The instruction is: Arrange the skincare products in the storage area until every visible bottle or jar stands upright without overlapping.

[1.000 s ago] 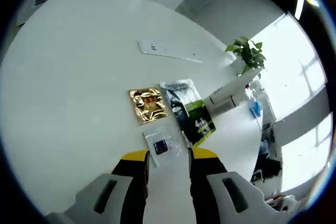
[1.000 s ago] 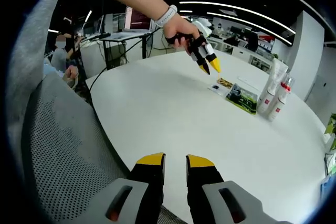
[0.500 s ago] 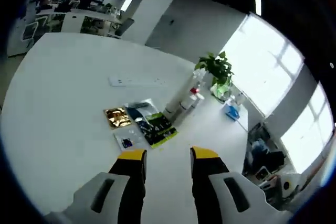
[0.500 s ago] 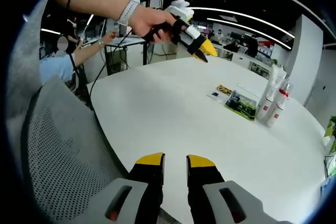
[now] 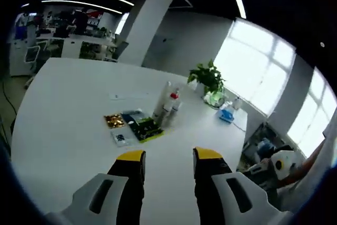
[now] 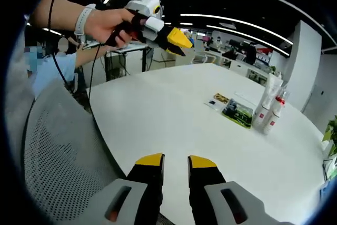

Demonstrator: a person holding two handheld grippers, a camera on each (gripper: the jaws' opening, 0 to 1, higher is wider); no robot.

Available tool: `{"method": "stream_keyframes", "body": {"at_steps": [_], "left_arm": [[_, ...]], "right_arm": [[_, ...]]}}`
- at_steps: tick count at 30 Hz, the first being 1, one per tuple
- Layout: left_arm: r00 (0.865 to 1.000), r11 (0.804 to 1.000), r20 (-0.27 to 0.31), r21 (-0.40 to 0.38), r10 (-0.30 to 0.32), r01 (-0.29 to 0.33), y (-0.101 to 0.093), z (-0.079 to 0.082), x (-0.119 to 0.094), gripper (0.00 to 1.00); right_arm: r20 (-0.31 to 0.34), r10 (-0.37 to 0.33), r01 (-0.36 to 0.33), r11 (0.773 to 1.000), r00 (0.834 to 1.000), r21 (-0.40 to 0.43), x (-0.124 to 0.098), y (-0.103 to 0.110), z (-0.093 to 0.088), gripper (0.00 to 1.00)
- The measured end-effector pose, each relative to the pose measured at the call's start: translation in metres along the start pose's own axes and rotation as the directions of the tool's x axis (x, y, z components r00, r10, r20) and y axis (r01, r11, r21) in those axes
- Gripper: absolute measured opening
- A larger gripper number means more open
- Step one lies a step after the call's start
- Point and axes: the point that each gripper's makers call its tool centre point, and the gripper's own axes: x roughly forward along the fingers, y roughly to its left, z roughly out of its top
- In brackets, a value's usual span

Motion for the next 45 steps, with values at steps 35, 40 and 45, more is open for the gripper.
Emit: {"method": "stream_keyframes", "body": {"at_steps": [35, 40, 45], "left_arm": [[0.981, 0.985, 0.153, 0.108, 0.119, -0.137, -0.029, -0.078, -0.076, 0.62], [0.978, 0.987, 0.166, 0.085, 0.122, -0.138, -0.03, -0.08, -0.076, 0.65], [0.966, 0.987, 0.226, 0.059, 0.13, -0.146, -0.028, -0.07, -0.079, 0.72]], "right_arm": [[0.266, -0.007, -0.034, 0.988, 0.964, 0.149, -0.032, -0.012, 0.053, 0.38], [0.284, -0.01, -0.046, 0.981, 0.959, 0.191, -0.031, -0.016, 0.055, 0.44], [0.301, 0.007, -0.065, 0.981, 0.954, 0.183, -0.03, -0.011, 0.059, 0.51]]}}
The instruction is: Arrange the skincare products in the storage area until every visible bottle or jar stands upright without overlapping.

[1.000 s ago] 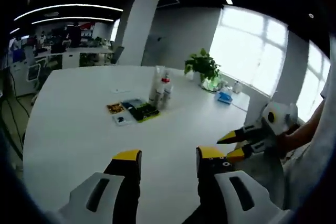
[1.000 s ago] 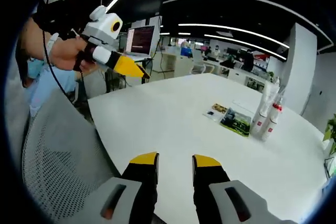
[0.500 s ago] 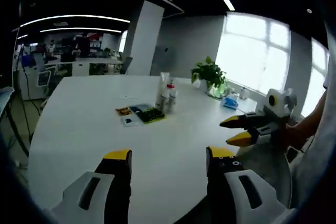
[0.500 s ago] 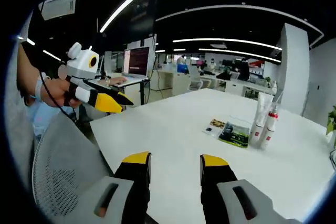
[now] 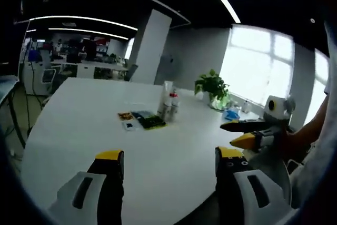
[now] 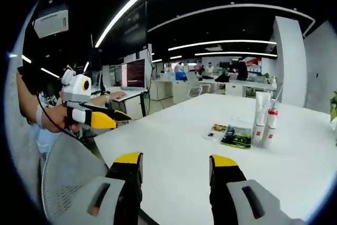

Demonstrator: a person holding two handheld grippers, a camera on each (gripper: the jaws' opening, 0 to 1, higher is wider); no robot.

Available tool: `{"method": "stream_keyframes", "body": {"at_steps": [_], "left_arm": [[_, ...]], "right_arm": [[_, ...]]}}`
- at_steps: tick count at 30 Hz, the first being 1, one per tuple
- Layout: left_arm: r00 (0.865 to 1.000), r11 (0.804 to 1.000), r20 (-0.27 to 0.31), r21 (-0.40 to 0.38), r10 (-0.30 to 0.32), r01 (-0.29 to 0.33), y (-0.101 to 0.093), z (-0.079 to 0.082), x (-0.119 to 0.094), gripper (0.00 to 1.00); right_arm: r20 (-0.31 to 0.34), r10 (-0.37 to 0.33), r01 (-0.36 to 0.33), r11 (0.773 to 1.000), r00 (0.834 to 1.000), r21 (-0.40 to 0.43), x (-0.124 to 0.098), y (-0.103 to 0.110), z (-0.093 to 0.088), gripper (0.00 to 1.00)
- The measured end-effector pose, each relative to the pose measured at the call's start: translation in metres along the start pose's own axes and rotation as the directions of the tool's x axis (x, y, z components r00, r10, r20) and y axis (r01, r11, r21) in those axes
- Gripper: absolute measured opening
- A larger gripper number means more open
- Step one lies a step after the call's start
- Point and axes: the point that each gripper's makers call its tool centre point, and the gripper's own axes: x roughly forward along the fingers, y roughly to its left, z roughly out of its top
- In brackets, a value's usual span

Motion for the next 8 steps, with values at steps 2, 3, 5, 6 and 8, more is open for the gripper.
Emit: {"method": "stream_keyframes", "body": {"at_steps": [2, 3, 5, 6, 8], "left_arm": [[1.0, 1.0, 0.022, 0.001, 0.01, -0.011, 0.003, 0.002, 0.0, 0.77], [0.999, 1.0, 0.033, -0.002, 0.011, -0.011, 0.004, 0.003, 0.001, 0.79], [0.999, 1.0, 0.051, 0.007, 0.016, -0.016, 0.005, 0.006, 0.001, 0.83], [0.997, 0.999, 0.076, 0.027, 0.02, -0.022, 0.005, 0.009, 0.001, 0.86], [0.994, 0.998, 0.101, 0.05, 0.032, -0.037, 0.005, 0.014, 0.001, 0.93]], "right_arm": [[0.007, 0.004, -0.004, 1.0, 1.0, 0.003, -0.001, 0.0, 0.003, 0.55], [0.013, 0.002, -0.002, 1.0, 1.0, 0.0, -0.002, 0.0, 0.005, 0.57], [0.011, 0.005, -0.005, 0.999, 1.0, -0.042, -0.004, -0.002, 0.008, 0.62], [0.005, 0.0, 0.0, 0.997, 1.0, -0.078, -0.005, -0.004, 0.008, 0.65], [-0.013, 0.003, -0.004, 0.997, 1.0, -0.08, -0.008, -0.008, 0.007, 0.75]]}}
